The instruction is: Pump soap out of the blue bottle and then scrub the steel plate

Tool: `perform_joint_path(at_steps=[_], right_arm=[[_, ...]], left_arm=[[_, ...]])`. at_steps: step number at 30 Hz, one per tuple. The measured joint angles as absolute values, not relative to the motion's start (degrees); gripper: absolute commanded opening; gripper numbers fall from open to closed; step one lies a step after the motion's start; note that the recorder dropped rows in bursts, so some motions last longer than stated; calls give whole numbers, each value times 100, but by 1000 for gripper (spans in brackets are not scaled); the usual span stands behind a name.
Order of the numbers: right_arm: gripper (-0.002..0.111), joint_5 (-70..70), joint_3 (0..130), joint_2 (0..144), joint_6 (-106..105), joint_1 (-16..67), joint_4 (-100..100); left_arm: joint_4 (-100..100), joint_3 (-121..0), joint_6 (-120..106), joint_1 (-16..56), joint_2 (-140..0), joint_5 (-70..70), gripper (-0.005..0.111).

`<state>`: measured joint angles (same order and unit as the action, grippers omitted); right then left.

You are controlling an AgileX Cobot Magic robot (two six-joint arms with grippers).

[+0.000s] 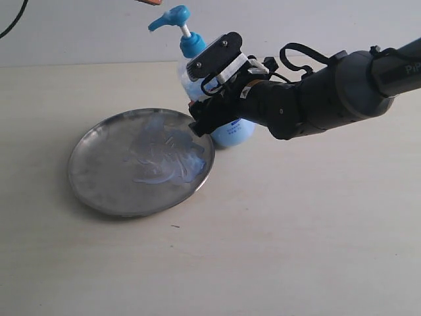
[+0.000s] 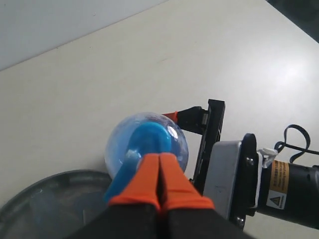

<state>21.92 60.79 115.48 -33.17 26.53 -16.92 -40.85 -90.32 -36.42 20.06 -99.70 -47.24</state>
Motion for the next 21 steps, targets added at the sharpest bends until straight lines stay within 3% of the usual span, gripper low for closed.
perform_joint_path(at_steps=[21], right_arm=[[0,2172,6079,11548,-3317,2653,-1618]], left_arm=[[-4917,-9059,-4140,2006,-10421,-4530,0]])
